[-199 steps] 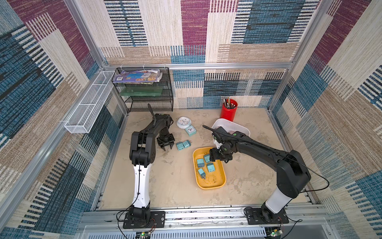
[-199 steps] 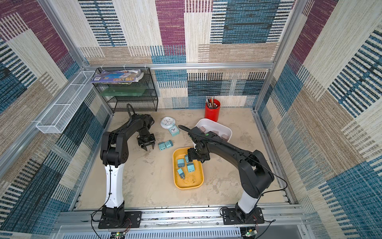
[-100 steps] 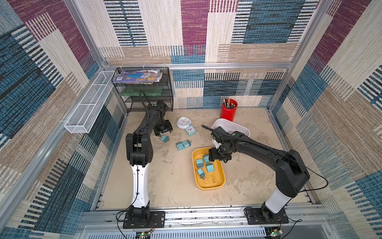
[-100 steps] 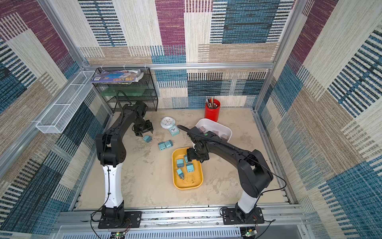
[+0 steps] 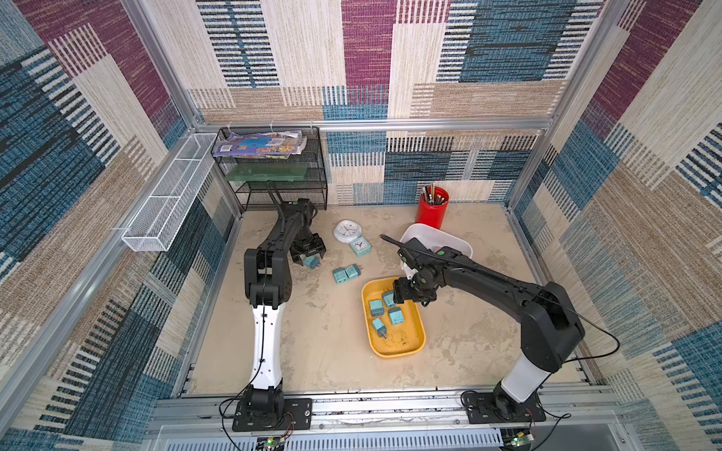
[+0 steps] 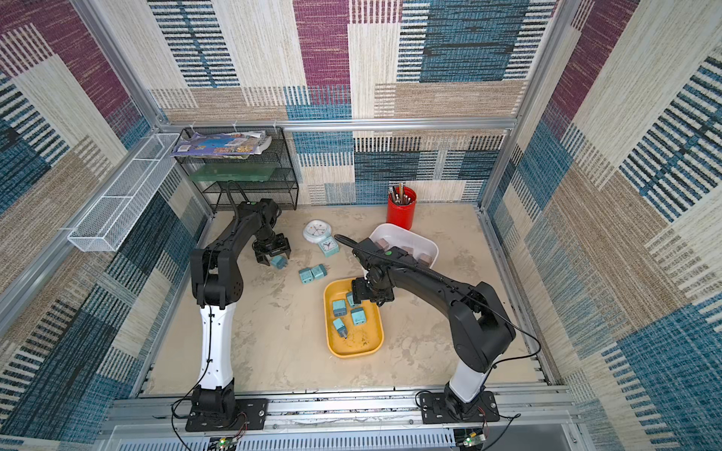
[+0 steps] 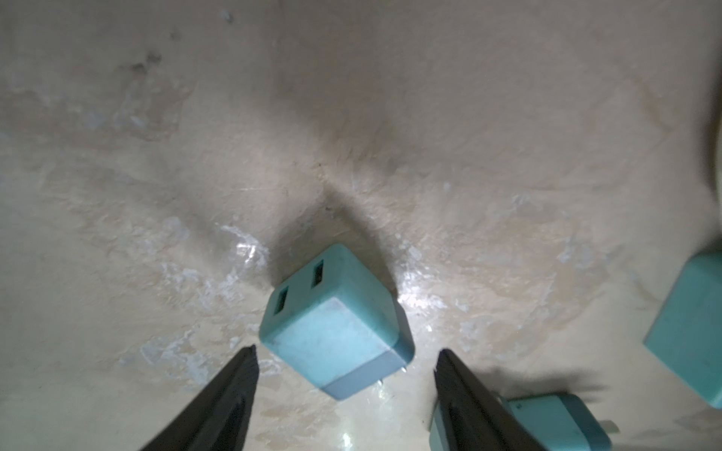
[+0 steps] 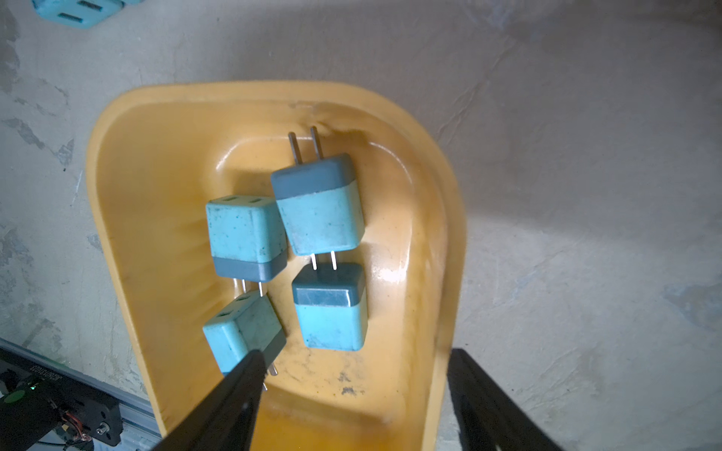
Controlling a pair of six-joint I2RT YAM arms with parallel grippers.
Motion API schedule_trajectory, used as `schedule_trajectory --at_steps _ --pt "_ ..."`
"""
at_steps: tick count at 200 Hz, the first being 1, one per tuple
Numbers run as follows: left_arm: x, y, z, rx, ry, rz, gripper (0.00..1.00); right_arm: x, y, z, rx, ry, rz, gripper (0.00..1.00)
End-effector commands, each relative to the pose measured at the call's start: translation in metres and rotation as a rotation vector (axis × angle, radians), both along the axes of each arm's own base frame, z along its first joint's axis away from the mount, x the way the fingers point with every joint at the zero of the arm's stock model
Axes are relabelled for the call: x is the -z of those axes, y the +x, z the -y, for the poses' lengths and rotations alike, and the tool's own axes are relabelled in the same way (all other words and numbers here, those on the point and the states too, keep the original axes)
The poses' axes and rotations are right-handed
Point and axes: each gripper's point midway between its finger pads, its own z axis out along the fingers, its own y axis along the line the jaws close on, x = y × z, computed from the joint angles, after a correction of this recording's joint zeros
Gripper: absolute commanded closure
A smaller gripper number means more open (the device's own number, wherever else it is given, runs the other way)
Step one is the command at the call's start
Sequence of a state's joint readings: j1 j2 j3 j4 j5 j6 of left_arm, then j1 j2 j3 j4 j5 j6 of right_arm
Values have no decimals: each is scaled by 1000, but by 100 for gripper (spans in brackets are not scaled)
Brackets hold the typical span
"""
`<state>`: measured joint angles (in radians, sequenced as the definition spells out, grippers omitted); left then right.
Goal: Place the plugs by color into the storage box
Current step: Pick up the plug from the center of the board.
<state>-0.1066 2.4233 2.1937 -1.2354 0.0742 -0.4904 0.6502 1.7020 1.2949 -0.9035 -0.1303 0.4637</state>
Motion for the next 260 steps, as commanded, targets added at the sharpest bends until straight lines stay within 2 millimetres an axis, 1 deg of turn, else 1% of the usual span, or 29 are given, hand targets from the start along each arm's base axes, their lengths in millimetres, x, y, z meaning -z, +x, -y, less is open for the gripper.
schedule_trajectory --at_steps 1,39,69,88,112,134,143,148,161,170,192,208,220,260 --pt "4 -1 1 -55 -18 -23 25 -3 3 -6 -1 18 10 24" --pt "13 0 1 -102 -26 -44 28 -4 2 -6 -6 16 11 24" --pt "20 -1 -5 -135 -14 -59 35 -5 1 -6 -11 14 14 24" --pt "21 -1 -12 -134 14 -59 41 -5 0 -7 -18 13 16 24" --pt "22 -4 -19 -116 35 -68 49 -6 -1 -7 -24 12 19 24" --pt "22 -6 -20 -80 40 -71 53 -6 -1 -8 -31 15 20 24" --pt "21 -7 -20 -65 41 -70 53 -6 -1 -9 -35 17 20 24" --pt "20 -7 -20 -58 39 -68 51 -6 -1 -10 -38 17 20 24" --pt "14 -6 -20 -35 38 -53 41 -6 1 -10 -40 18 21 24" --pt "8 -3 -20 -15 41 -34 37 -6 1 -11 -42 19 22 24" --pt "-7 2 -27 23 73 9 31 -6 2 -12 -43 18 24 24" --pt "-12 4 -30 29 88 22 30 -6 0 -13 -45 19 23 24" --pt "-10 7 -32 24 85 25 30 -6 -1 -14 -46 19 22 24" --pt "7 13 -33 15 70 5 31 -7 -3 -16 -50 17 22 24"
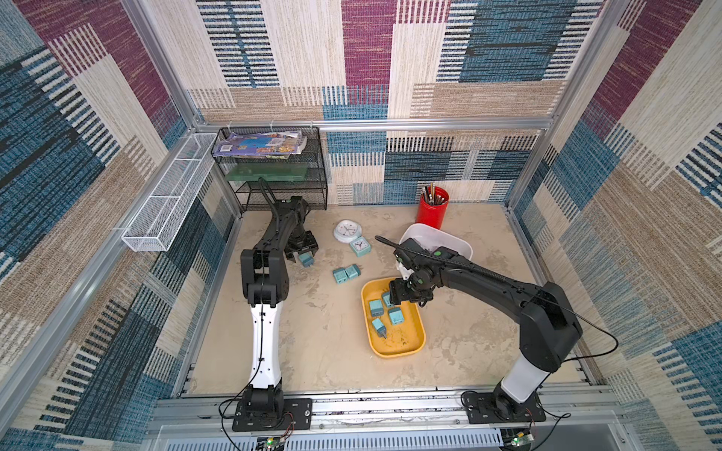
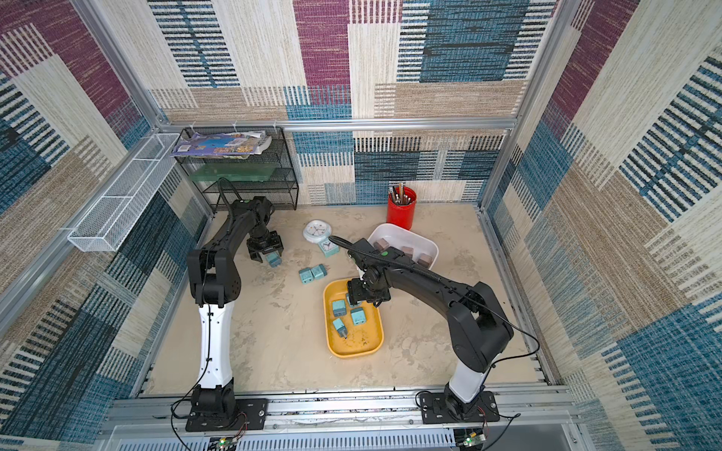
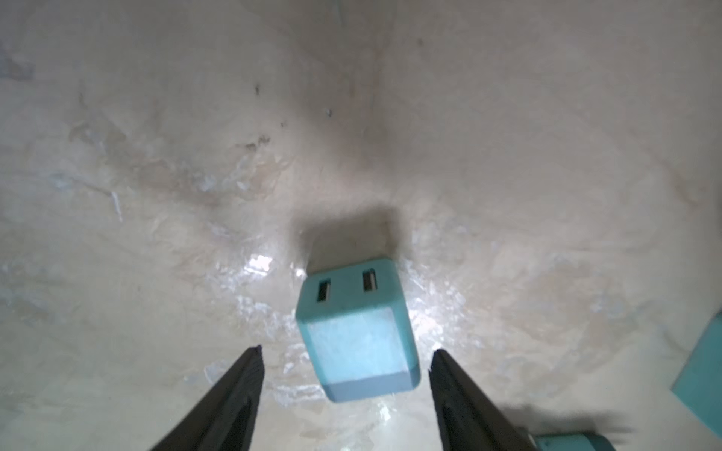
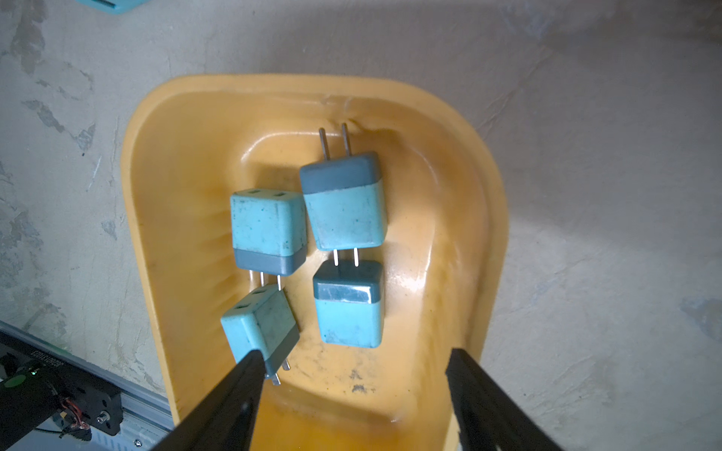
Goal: Place the plugs by color into the storage box
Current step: Pick up the plug from the center of the board, then place the plug in the storage box.
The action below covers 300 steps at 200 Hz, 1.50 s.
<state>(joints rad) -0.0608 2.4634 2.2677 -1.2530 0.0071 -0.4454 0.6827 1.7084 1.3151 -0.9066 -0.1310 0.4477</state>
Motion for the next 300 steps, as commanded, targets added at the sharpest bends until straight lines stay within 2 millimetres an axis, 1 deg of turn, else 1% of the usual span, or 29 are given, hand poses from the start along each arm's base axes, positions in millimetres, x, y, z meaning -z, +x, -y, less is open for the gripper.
schedule_trajectory --at_steps 1,31,47,55,68,86,97,111,125,156,168,177,189,206,222,236,259,275,300 --pt "8 -1 -1 18 3 -20 31 -3 1 -4 -2 11 9 24" --pt "17 -1 1 20 -4 -36 37 -5 0 -9 -7 19 9 24" --pt "19 -2 3 22 -16 -45 43 -5 -2 -13 -14 20 8 24" --pt "20 -3 2 23 -15 -49 48 -5 -3 -15 -17 19 6 24" --pt "20 -6 2 23 -13 -55 54 -5 -3 -19 -23 20 9 24" --pt "17 -9 1 29 -9 -56 56 -8 -2 -24 -28 29 17 24" --pt "8 -11 3 39 0 -43 57 -9 -1 -28 -30 39 20 24" --pt "-7 -13 6 60 10 -17 60 -9 0 -32 -28 54 16 24" --pt "-21 -18 11 71 -2 -3 61 -10 0 -37 -22 68 15 23" --pt "-45 -40 24 98 -12 10 61 -15 0 -44 0 92 31 24" --pt "-54 -50 33 119 -20 13 61 -19 1 -42 17 91 42 24" --pt "-60 -60 43 138 -27 14 61 -25 3 -39 33 98 58 23" --pt "-69 -74 54 156 -39 16 61 -34 6 -34 59 107 77 24" --pt "-80 -96 76 184 -55 16 61 -47 11 -22 102 128 107 23" --pt "-89 -117 99 212 -65 22 62 -55 14 -4 145 154 122 23" --pt "-96 -136 120 224 -78 25 62 -57 16 16 178 179 121 23" --pt "-102 -168 157 256 -88 22 62 -55 20 55 227 199 117 23" --pt "-102 -192 185 284 -88 13 62 -57 21 79 250 206 118 23" --pt "-100 -235 233 331 -103 -17 62 -63 18 102 239 168 128 23"
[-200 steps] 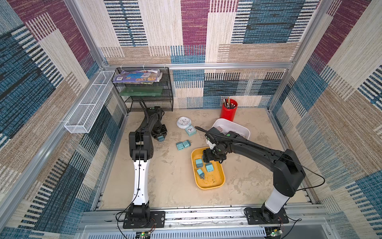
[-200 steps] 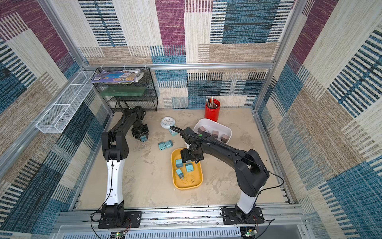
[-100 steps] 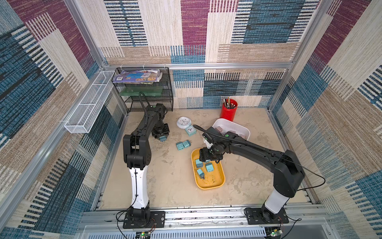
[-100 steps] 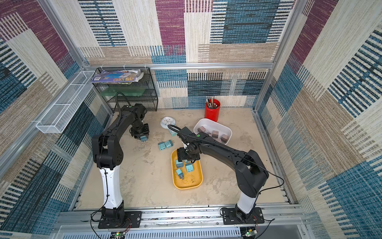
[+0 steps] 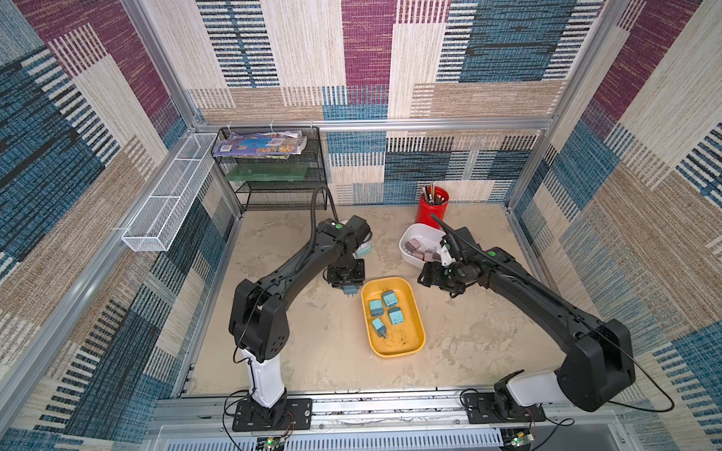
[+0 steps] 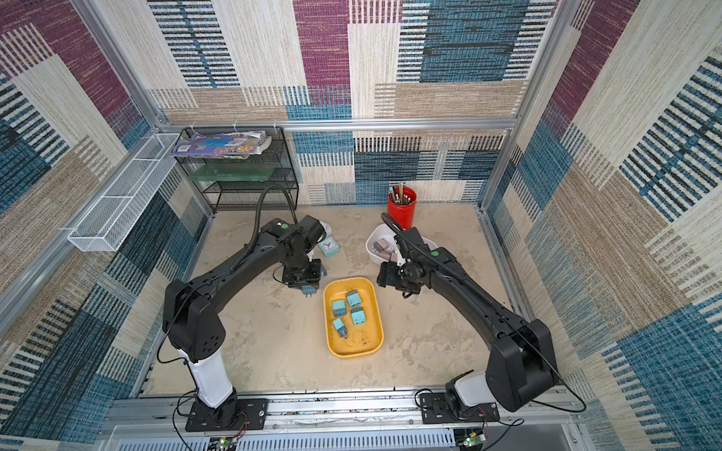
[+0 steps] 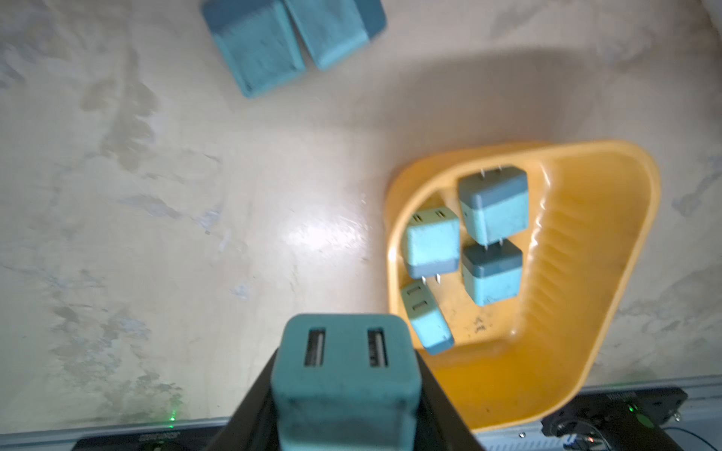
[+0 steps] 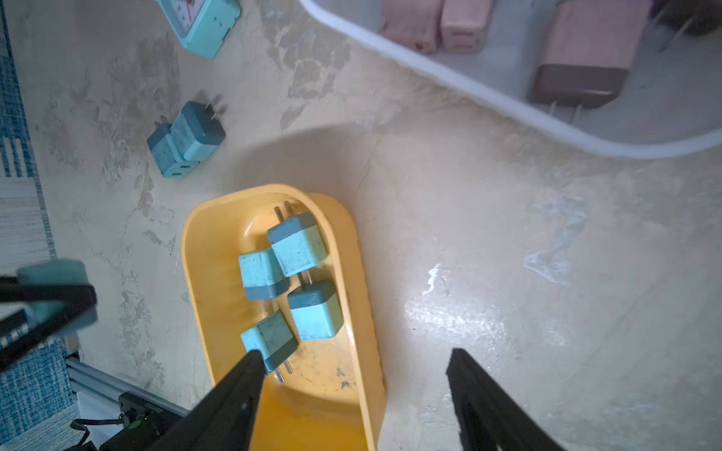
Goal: Place the plugs by color into the storage box
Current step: Place the plug in the storage box.
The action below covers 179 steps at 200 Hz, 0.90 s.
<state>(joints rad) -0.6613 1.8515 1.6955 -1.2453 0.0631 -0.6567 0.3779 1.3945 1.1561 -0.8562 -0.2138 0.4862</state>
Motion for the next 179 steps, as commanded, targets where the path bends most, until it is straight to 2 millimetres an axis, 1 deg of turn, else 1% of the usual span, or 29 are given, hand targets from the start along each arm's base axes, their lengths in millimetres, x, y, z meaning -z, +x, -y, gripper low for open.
schedule_trajectory --at_steps 1,20,39,51,65,83,100,113,131,139,149,161,169,179 --pt "0 -32 33 -56 -16 -37 62 -5 -8 10 -69 -17 7 23" --pt "6 -62 67 4 -5 -41 62 0 -13 19 -75 -35 -3 23" --pt "24 -90 99 56 4 -69 62 0 -18 21 -80 -18 -1 23" --pt "38 -101 114 80 11 -79 62 1 -21 22 -84 -15 3 23" --pt "56 -107 126 102 21 -88 62 1 -26 23 -91 -12 0 23" --pt "78 -110 134 109 37 -107 62 3 -33 24 -100 -8 -4 23" --pt "90 -105 138 109 44 -94 62 4 -38 25 -110 -11 -7 23" --pt "102 -103 138 106 65 -95 61 4 -42 27 -117 -16 -6 23" --pt "119 -107 136 109 92 -118 60 5 -45 29 -124 -25 -1 23" --pt "122 -109 136 113 97 -122 59 4 -45 29 -128 -27 3 23" --pt "123 -109 136 118 97 -123 54 3 -46 29 -132 -27 12 23" --pt "116 -108 139 129 80 -113 47 2 -46 29 -136 -26 24 23" --pt "108 -107 140 132 65 -107 40 3 -46 29 -138 -26 27 23" --pt "92 -106 139 130 52 -105 34 4 -47 29 -140 -27 23 23"
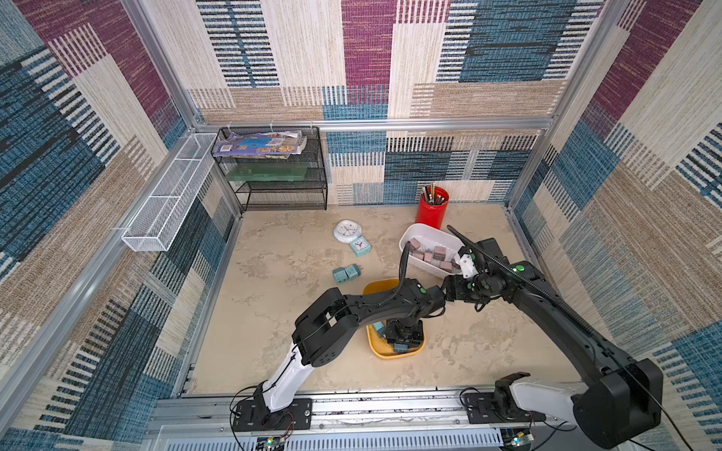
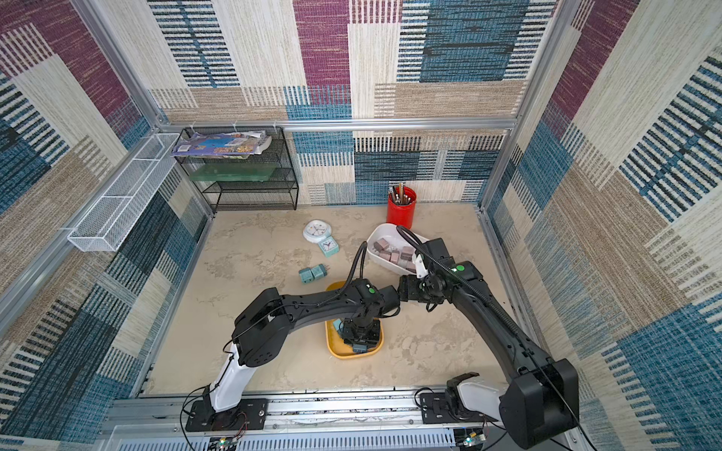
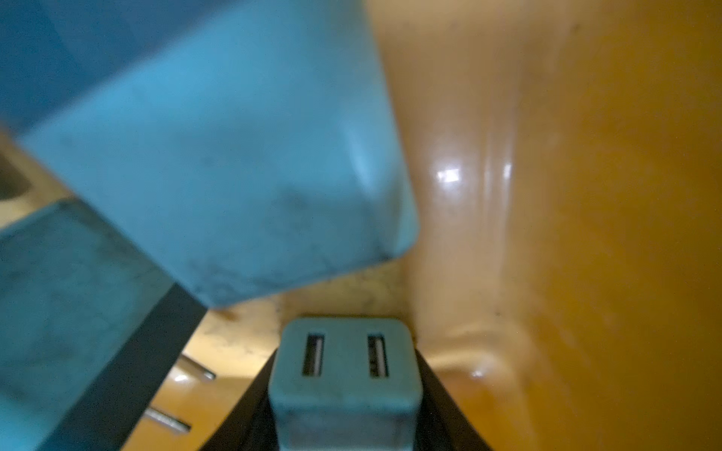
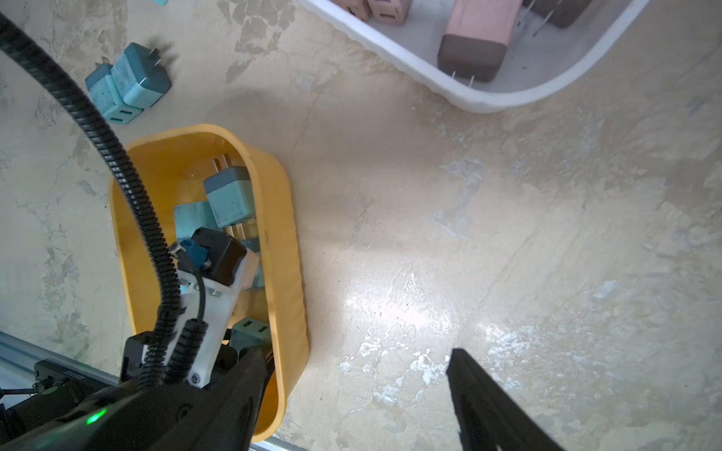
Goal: Place the plugs by color into the storage box
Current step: Place the plug in the storage box.
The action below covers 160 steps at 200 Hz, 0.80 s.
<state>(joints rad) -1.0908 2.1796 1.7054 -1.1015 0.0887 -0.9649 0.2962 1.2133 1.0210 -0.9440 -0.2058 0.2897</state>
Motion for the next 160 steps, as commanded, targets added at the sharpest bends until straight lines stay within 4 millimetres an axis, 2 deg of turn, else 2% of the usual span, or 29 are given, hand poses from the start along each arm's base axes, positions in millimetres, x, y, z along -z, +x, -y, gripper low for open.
schedule_trajectory --at_steps 1,13,33,49,68,88,105,138,160 --pt "-26 7 15 7 -85 35 33 -2 -6 -13 -53 59 -13 23" --pt "-47 8 10 4 -101 29 29 -2 -7 -14 -53 64 -17 23" --pt "-87 18 -16 -10 -100 62 27 -4 -2 -16 -48 72 -17 23" --pt "-111 36 -49 -41 -97 94 25 -3 5 -17 -33 68 -24 23" --pt "-125 68 -100 -121 -95 114 25 -5 17 -22 -15 82 -27 23" --pt "-126 108 -149 -181 -77 135 25 -4 32 -29 5 101 -15 23" --pt "-117 143 -173 -201 -72 128 25 3 43 -37 15 109 -25 23" --pt "-93 205 -184 -219 -112 103 25 8 59 -56 8 84 -24 23" --pt "-72 228 -186 -247 -140 66 27 9 62 -68 7 82 -27 23"
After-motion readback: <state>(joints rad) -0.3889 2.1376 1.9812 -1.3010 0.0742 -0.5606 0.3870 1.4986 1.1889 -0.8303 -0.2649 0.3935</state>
